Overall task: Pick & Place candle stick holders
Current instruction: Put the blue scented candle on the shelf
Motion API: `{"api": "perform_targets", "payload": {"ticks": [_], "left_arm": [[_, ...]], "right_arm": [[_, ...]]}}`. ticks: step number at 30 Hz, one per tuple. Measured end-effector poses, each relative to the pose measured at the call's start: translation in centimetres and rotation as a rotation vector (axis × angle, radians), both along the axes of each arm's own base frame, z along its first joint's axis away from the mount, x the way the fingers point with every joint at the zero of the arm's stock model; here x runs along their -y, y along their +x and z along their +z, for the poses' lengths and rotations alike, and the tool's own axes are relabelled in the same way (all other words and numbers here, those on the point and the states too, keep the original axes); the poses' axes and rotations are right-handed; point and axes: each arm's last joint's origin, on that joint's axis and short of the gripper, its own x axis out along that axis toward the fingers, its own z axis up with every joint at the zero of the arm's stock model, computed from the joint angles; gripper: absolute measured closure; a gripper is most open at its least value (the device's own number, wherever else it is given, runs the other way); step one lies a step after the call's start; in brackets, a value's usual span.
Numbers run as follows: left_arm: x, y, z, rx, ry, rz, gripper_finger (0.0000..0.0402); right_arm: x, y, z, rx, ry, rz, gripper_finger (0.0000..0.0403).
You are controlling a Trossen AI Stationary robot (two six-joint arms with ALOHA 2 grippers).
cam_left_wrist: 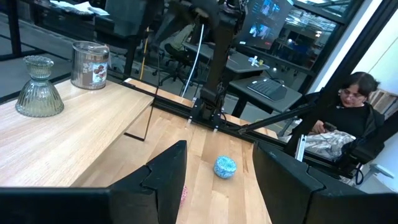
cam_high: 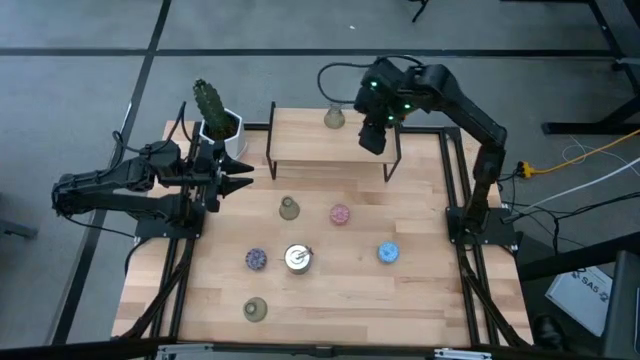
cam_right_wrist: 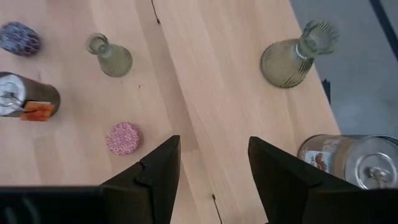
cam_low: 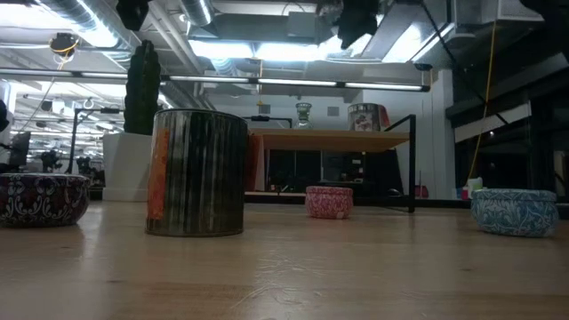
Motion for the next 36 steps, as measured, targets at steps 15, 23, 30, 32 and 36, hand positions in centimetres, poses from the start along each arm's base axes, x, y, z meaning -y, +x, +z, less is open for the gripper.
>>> {"api": "perform_targets", "payload": {"ticks": [15, 23, 30, 32, 36], "left_arm": [[0.0, 0.0, 0.0, 0.000, 0.000, 0.000, 0.0222], [0.0, 0.0, 0.0, 0.003, -0.022, 0.002, 0.0222], [0.0, 0.0, 0.0, 0.005, -0.038, 0.004, 0.0222], [0.0, 0.0, 0.0, 0.005, -0.038, 0.004, 0.0222], [0.0, 0.0, 0.0, 0.004, -0.038, 0.005, 0.0222]], "right_arm": [[-5.1, -6.5, 5.8, 0.211, -0.036, 0.067, 0.0212], [-7.5, -9.2, 7.5, 0.287, -0.057, 0.142, 0.0212], [-8.9, -9.7, 7.9, 0.306, -0.052, 0.201, 0.0222], [-9.3, -9.6, 7.8, 0.305, -0.048, 0.219, 0.0233], [-10.0, -9.5, 7.8, 0.305, -0.039, 0.245, 0.0266]]}}
